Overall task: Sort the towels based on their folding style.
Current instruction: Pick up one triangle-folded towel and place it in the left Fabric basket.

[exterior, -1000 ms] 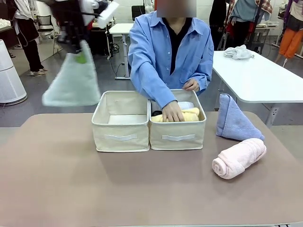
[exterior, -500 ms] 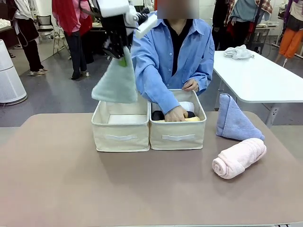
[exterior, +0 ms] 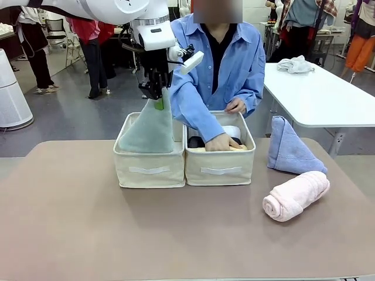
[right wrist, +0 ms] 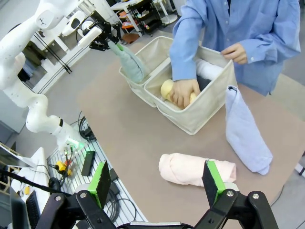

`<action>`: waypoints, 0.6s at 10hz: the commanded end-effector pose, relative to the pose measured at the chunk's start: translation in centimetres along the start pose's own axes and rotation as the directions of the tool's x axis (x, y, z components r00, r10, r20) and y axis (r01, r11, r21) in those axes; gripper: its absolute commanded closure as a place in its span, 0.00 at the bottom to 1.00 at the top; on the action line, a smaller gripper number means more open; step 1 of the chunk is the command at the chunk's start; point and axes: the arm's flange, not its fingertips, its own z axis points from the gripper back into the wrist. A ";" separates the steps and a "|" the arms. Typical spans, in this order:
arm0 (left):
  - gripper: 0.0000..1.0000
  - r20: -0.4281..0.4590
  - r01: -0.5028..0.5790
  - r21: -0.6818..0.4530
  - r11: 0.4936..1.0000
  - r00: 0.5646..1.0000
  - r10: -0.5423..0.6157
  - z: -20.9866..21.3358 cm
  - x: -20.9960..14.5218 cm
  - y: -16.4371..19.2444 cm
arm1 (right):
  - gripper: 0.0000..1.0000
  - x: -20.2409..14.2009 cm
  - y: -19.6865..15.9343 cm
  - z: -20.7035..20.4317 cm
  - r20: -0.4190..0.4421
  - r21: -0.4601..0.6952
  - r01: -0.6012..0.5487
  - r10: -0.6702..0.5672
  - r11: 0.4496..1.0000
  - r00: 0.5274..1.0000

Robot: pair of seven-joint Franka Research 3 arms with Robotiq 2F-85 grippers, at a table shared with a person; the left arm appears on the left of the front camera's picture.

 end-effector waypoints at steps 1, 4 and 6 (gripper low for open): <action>0.83 -0.011 -0.056 -0.013 0.998 0.998 0.055 0.3 0.6 -0.5 | 0.00 -0.1 0.0 -0.1 0.012 0.014 -0.010 0.010 1.000 1.000; 0.83 0.041 -0.036 0.001 0.999 0.999 0.036 -2.7 1.0 -0.6 | 0.00 -0.1 0.0 -0.1 0.012 0.014 -0.010 0.010 1.000 1.000; 0.83 0.060 -0.011 0.018 1.000 0.998 0.010 -4.4 1.4 -0.2 | 0.00 -0.1 0.0 -0.1 0.012 0.014 -0.010 0.010 1.000 1.000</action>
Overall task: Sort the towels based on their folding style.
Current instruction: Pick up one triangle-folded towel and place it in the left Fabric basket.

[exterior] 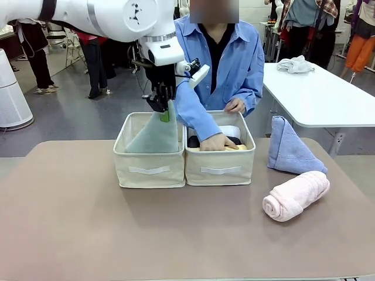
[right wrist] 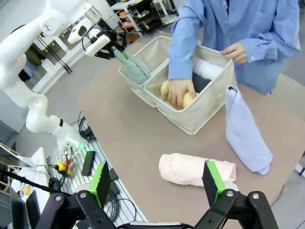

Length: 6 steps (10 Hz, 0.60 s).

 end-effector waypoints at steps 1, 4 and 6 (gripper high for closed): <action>0.83 0.039 0.018 -0.002 1.000 0.999 -0.017 -1.6 -0.2 -0.2 | 0.00 -0.1 0.0 -0.1 0.012 0.014 -0.010 0.010 1.000 1.000; 0.83 0.031 -0.013 -0.077 0.997 0.999 0.015 -4.5 0.1 0.3 | 0.00 -0.1 0.0 -0.1 0.012 0.014 -0.010 0.010 1.000 1.000; 0.83 0.002 -0.073 -0.120 0.990 0.997 0.074 -5.5 0.2 0.4 | 0.00 -0.1 0.0 -0.1 0.012 0.014 -0.010 0.010 1.000 1.000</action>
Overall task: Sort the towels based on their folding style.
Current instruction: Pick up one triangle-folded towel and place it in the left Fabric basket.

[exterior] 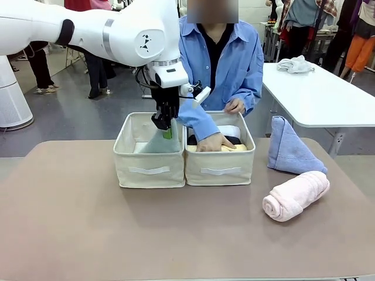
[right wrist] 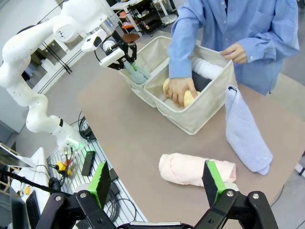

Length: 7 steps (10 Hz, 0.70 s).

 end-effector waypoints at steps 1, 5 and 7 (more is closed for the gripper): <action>0.83 -0.004 -0.083 -0.050 0.995 0.997 0.083 -0.2 0.2 -0.1 | 0.00 -0.1 0.0 -0.1 0.012 0.014 -0.010 0.010 1.000 1.000; 0.36 -0.020 -0.116 -0.080 0.990 0.993 0.115 -1.0 0.1 0.0 | 0.00 -0.1 0.0 -0.1 0.012 0.014 -0.010 0.010 1.000 1.000; 0.00 -0.019 -0.111 -0.074 0.991 0.994 0.110 -0.7 0.1 0.0 | 0.00 -0.1 0.0 -0.1 0.012 0.014 -0.010 0.010 1.000 1.000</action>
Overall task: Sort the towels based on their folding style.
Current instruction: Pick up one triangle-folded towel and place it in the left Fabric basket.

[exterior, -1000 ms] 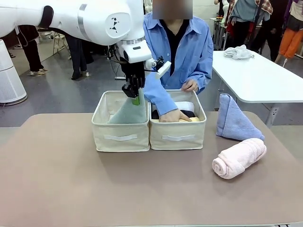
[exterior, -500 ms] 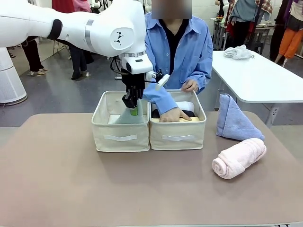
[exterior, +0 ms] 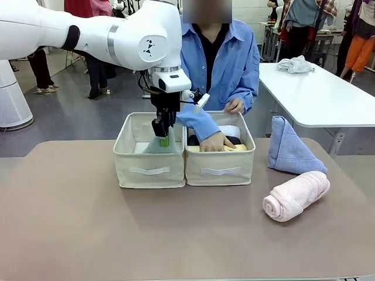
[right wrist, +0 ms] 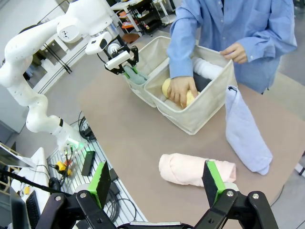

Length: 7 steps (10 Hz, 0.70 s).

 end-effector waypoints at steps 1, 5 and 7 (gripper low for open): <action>0.00 0.000 -0.007 -0.010 1.000 1.000 0.007 0.6 0.0 -0.1 | 0.00 -0.1 0.0 -0.1 0.012 0.014 -0.010 0.010 1.000 1.000; 0.00 -0.011 -0.011 -0.013 1.000 1.000 0.011 0.7 -0.1 -0.1 | 0.00 -0.1 0.0 -0.1 0.012 0.014 -0.010 0.010 1.000 1.000; 0.00 0.017 0.006 -0.014 1.000 1.000 -0.005 2.3 -1.2 -0.7 | 0.00 -0.1 0.0 -0.1 0.012 0.014 -0.010 0.010 1.000 1.000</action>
